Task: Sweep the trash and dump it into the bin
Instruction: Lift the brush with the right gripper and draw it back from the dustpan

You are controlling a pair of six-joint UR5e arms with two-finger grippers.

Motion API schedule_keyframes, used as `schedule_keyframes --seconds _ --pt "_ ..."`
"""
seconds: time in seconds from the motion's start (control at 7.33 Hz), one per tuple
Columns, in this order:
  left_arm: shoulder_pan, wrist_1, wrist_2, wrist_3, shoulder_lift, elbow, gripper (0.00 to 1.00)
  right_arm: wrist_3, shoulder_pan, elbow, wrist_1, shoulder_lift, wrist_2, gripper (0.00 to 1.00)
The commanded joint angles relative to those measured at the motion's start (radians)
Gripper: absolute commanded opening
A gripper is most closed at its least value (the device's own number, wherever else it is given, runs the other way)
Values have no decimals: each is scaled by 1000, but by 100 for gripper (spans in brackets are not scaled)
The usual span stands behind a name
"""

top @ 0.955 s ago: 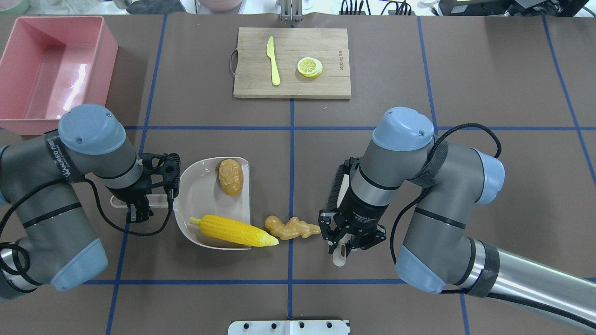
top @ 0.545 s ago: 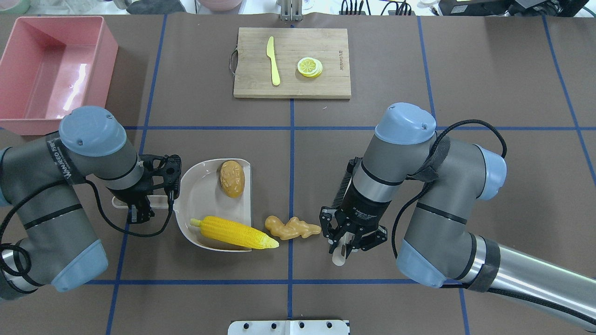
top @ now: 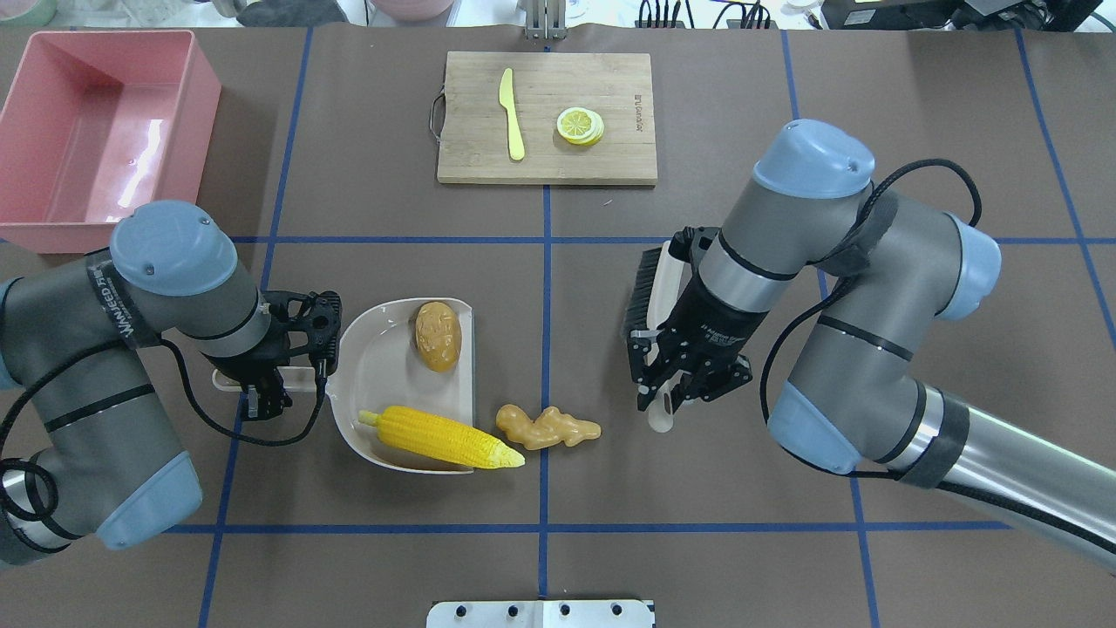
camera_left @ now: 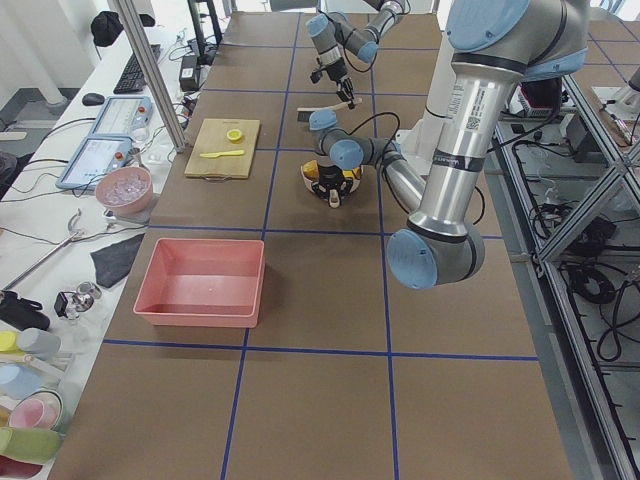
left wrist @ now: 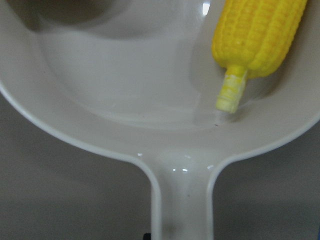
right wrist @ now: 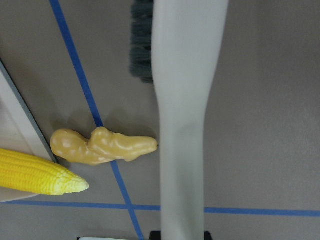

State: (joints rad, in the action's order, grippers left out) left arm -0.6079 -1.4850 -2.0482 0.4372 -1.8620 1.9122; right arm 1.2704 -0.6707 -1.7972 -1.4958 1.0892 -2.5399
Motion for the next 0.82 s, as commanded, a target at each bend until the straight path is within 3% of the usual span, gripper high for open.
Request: schedule_keyframes --seconds 0.0,0.41,0.68 --pt "11 2 0 0 0 4 0 -132 -96 -95 -4 62 -66 0" --pt "30 6 8 0 0 8 0 -199 -106 -50 2 78 -88 0" --pt "31 8 8 0 0 13 0 -462 -95 -12 109 63 -75 0"
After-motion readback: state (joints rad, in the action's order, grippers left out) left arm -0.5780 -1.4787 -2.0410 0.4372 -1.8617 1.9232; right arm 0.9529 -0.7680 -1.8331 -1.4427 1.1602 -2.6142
